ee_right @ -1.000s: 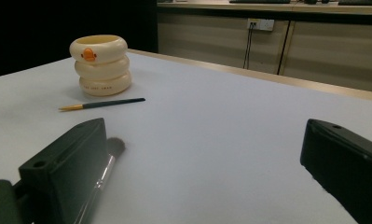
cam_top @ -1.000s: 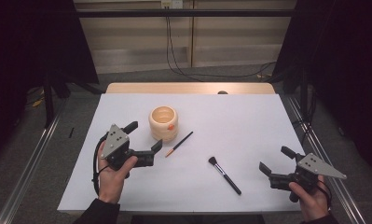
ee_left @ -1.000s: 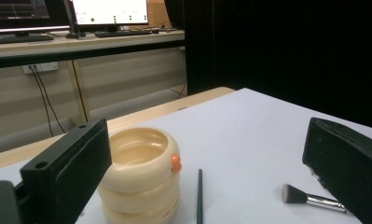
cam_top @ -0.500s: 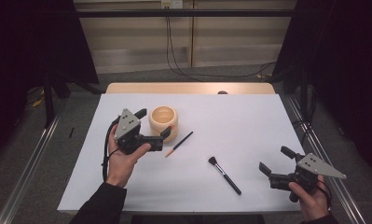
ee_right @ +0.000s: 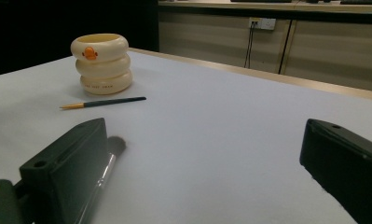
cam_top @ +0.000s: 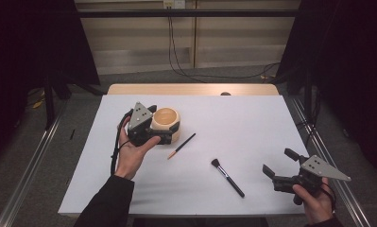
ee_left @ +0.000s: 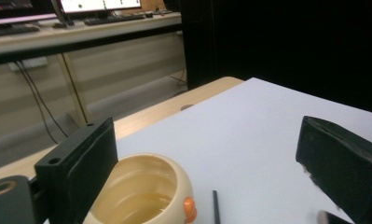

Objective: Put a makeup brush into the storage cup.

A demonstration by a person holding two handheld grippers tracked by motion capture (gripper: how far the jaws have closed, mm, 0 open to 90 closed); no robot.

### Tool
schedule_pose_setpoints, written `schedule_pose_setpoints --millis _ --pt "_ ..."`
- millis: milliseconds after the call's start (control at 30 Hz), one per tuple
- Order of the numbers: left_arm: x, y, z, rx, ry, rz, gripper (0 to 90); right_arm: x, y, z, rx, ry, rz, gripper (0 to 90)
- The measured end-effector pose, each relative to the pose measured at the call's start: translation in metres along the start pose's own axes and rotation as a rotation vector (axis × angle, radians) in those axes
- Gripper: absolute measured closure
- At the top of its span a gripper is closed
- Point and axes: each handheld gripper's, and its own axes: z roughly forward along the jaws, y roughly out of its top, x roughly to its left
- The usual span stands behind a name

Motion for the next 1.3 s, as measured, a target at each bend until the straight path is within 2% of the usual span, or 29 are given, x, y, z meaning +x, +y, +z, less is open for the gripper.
schedule_pose_setpoints --millis 67,233,267,300,400,633,733,767,800,833,933,967,1000,1133,1167,1267,1300 --pt "0.001 0.001 0.006 0.014 -0.005 0.018 3.0 0.0 0.0 0.0 0.005 0.003 0.001 0.6" --pt "0.004 0.001 0.014 0.035 0.009 0.01 3.1 0.0 0.0 0.0 0.004 0.004 -0.003 0.6" --pt "0.005 0.001 0.016 0.043 0.005 0.016 3.5 0.0 0.0 0.0 0.004 0.005 -0.003 0.6" --pt "0.008 0.001 0.02 0.064 0.007 0.043 3.9 0.0 0.0 0.0 0.006 0.006 -0.001 0.6" --pt "0.01 0.001 0.023 0.069 0.012 0.023 3.9 0.0 0.0 0.0 0.005 0.005 -0.009 0.6" --pt "0.014 0.006 0.029 0.133 0.002 0.021 5.2 0.0 0.0 0.001 0.007 0.008 -0.012 0.6" --pt "0.016 0.008 0.029 0.194 0.004 0.013 6.3 0.001 0.0 0.001 0.009 0.006 -0.016 0.6" --pt "0.018 0.01 0.03 0.235 -0.008 -0.02 6.4 0.001 -0.001 0.001 0.01 0.007 -0.015 0.6" --pt "0.018 0.01 0.03 0.235 -0.008 -0.02 6.8 0.001 -0.001 0.001 0.01 0.007 -0.015 0.6" --pt "0.019 0.011 0.03 0.258 -0.009 -0.031 6.8 0.001 -0.001 0.001 0.008 0.005 -0.016 0.6" --pt "0.019 0.012 0.031 0.31 -0.003 -0.019 7.0 0.0 0.0 0.001 0.01 0.007 -0.016 0.6" --pt "0.02 0.013 0.032 0.353 -0.02 -0.016 7.3 0.0 0.0 0.001 0.009 0.005 -0.014 0.6" --pt "0.02 0.013 0.032 0.353 -0.02 -0.016 7.6 0.0 0.0 0.001 0.009 0.005 -0.014 0.6" --pt "0.019 0.013 0.035 0.409 -0.031 -0.034 7.7 0.0 0.0 0.001 0.01 0.008 -0.014 0.6" --pt "0.019 0.015 0.034 0.446 -0.042 -0.021 7.9 0.0 0.0 0.001 0.008 0.007 -0.012 0.6" --pt "0.017 0.016 0.037 0.52 -0.075 -0.03 11.4 0.001 0.0 0.001 0.006 0.008 -0.01 0.6" --pt "0.016 0.015 0.038 0.531 -0.073 -0.038 11.4 0.001 0.0 0.001 0.006 0.008 -0.01 0.6"
